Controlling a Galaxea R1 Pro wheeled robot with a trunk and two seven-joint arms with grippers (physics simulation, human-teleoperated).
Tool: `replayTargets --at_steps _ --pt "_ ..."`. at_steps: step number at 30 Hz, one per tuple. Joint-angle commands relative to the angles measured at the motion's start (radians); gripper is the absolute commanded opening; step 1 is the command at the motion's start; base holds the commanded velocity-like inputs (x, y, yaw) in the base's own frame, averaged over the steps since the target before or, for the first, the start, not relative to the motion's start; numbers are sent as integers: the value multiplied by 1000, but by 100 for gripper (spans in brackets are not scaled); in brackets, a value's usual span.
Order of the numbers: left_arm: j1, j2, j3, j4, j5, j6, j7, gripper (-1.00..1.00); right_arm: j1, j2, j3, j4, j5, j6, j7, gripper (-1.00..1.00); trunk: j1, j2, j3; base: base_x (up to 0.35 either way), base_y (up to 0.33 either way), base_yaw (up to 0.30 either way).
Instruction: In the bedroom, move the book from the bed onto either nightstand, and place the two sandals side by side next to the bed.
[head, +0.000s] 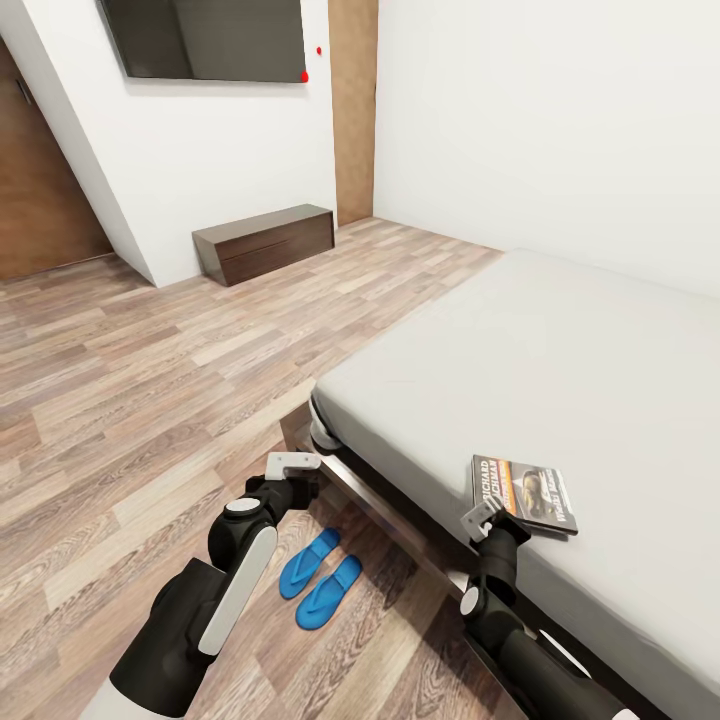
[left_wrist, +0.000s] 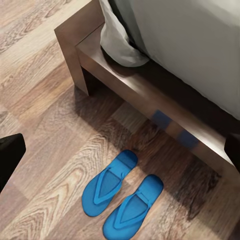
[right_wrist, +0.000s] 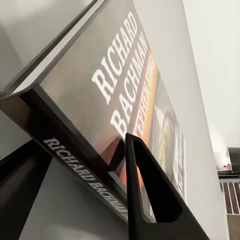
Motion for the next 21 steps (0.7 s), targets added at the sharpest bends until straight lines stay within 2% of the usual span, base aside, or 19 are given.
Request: replayTargets --at_steps 1,13,18,21 --pt "-1 0 -1 -1 11 2 10 100 -1 -1 3 0 -1 4 -3 -100 0 0 -1 0 0 0" --pt "-1 0 -1 -1 12 2 10 100 -1 -1 3 0 -3 4 -2 -100 0 0 -1 0 0 4" --pt "-1 -2 -1 0 13 2 10 100 -1 -1 3 0 -3 4 -3 -100 0 0 -1 0 0 147" --pt "-1 -3 -1 0 13 2 10 100 -1 -1 3 0 -3 4 -3 -100 -12 21 9 0 0 242"
